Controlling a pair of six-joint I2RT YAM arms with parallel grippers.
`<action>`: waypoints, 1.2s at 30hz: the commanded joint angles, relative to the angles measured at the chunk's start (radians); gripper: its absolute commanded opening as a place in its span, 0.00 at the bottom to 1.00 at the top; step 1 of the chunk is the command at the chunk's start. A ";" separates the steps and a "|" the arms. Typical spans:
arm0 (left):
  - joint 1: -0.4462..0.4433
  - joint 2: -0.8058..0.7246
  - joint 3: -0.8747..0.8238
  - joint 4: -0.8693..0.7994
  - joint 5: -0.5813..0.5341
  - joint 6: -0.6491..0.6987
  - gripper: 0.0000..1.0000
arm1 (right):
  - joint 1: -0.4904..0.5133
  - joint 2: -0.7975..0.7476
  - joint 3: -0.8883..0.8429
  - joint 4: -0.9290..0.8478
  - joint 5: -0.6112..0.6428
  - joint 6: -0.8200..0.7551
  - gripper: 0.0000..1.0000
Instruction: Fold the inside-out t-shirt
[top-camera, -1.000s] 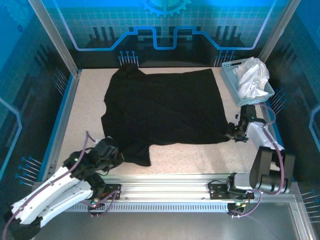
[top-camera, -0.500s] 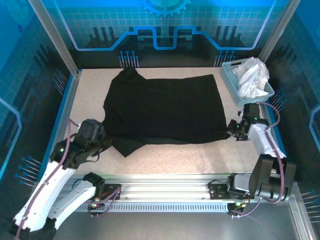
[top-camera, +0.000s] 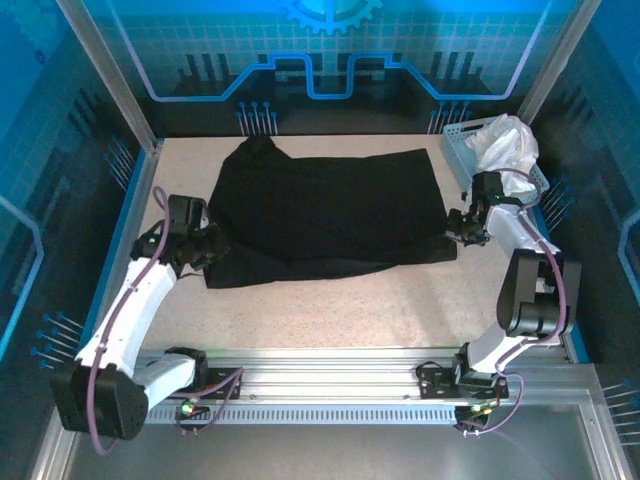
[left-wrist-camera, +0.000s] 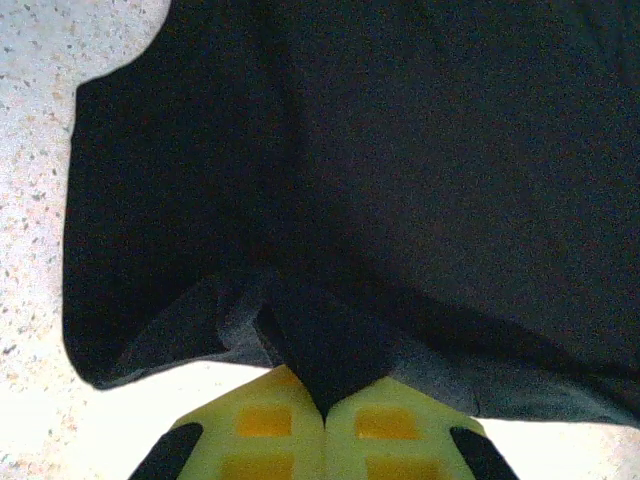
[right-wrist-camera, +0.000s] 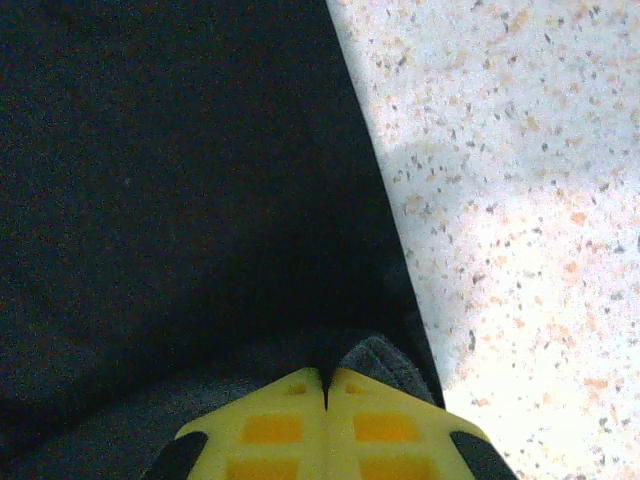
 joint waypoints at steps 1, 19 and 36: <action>0.044 0.056 0.074 0.077 0.064 0.057 0.00 | 0.008 0.042 0.061 -0.018 0.015 -0.023 0.02; 0.107 0.322 0.262 0.168 0.057 0.014 0.00 | 0.036 0.280 0.294 -0.042 -0.044 -0.030 0.04; 0.151 0.565 0.325 0.370 0.020 -0.068 0.48 | 0.069 0.311 0.402 -0.016 0.017 -0.041 0.41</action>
